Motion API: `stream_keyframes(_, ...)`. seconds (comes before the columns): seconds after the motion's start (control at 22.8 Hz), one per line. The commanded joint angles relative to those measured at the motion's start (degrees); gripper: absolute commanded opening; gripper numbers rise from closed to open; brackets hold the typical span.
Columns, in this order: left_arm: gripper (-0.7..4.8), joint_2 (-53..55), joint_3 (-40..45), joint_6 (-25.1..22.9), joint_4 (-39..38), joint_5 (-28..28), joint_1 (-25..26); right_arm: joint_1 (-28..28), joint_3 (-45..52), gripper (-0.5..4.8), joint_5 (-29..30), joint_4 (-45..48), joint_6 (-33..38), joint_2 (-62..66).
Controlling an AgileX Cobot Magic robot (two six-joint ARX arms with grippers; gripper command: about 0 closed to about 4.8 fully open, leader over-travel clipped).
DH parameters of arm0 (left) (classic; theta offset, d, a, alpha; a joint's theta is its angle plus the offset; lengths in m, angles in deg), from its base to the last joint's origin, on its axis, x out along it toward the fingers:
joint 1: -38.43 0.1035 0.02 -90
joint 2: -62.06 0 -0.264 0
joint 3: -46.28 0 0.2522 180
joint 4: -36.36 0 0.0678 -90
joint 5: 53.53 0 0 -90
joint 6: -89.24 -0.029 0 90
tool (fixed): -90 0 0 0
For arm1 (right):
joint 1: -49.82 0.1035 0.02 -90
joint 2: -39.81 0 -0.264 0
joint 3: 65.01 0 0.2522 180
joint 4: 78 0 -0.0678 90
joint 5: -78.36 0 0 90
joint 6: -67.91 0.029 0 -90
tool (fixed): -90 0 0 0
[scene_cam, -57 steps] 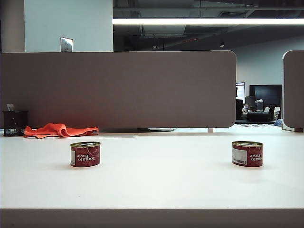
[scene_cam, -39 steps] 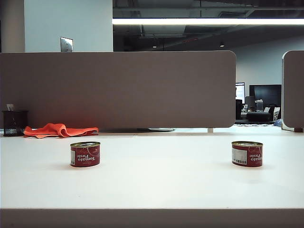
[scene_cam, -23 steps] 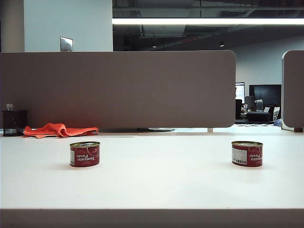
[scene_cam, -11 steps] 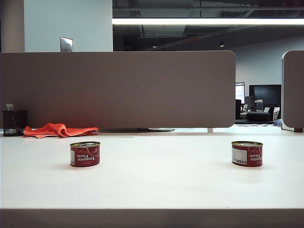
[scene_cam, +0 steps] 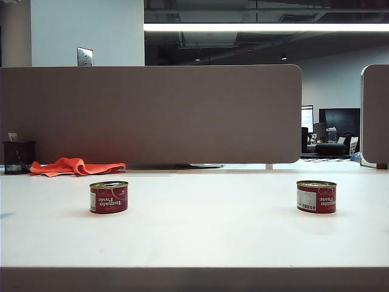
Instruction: Stack a can of tomatoes on the right onto the can of tomatoes on the left.
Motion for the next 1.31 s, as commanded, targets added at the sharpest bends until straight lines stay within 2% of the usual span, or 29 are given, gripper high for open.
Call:
stream_keyframes(0.04,-0.05,2.1,-3.37,-3.52,-2.08,-1.66,-2.4,1.7,-1.25,-0.05,-0.39,-4.09,-0.68,1.99)
stream_keyframes(0.31,-0.05,7.69,-11.61,-7.82,-14.14,-1.49,-5.03,4.79,-4.44,-0.05,-0.57,-12.44,-0.66,8.15)
stream_keyframes(0.44,-0.05,9.03,-14.88,-7.76,-16.55,-1.64,-6.1,6.16,-5.92,-0.05,-0.59,-15.63,0.0,11.52)
stream_keyframes(0.61,-0.05,11.04,-19.37,-7.82,-22.49,-1.49,-6.95,7.67,-7.43,-0.04,-3.58,-16.85,1.27,16.79)
stream_keyframes(0.66,-0.05,11.34,-19.96,-7.8,-22.88,-1.46,-7.15,7.85,-7.89,0.16,-3.85,-16.96,1.29,18.1)
stream_keyframes(0.7,-0.05,11.47,-20.26,-7.82,-22.93,-1.46,-7.34,7.93,-8.31,0.61,-3.82,-17.03,1.29,19.1)
stream_keyframes(0.74,-0.05,11.47,-20.41,-7.76,-22.93,-1.46,-7.39,8.17,-8.76,1.3,-3.82,-17.09,1.46,20.35)
stream_keyframes(0.79,-0.05,11.47,-20.52,-7.76,-22.91,-1.49,-7.39,8.31,-9.4,2.29,-3.82,-17.33,2.14,21.68)
stream_keyframes(0.83,-0.05,11.45,-20.59,-7.74,-22.93,-1.49,-7.54,8.33,-9.92,3.03,-3.69,-17.35,2.49,23.04)
stream_keyframes(0.88,-0.05,11.45,-20.59,-7.74,-22.99,-1.51,-7.74,8.33,-10.47,3.67,-3.37,-17.42,2.58,24.35)
stream_keyframes(0.92,-0.05,11.47,-20.59,-7.63,-23.23,-1.64,-7.98,8.35,-10.99,4.09,-3.13,-17.59,2.64,25.75)
stream_keyframes(1.05,-0.05,11.85,-20.59,-7.19,-24.2,-1.88,-8.04,8.5,-13.03,4.79,-1.84,-18.34,4.11,31.02)
stream_keyframes(1.18,-0.05,12.17,-20.59,-7.32,-25.46,-1.84,-8.02,8.59,-14.64,4.79,2.05,-18.49,6.47,37.03)
stream_keyframes(1.31,-0.05,12.15,-20.59,-7.32,-25.53,-1.86,-8.04,8.68,-15.39,4.79,0.92,-18.84,7.17,40.85)
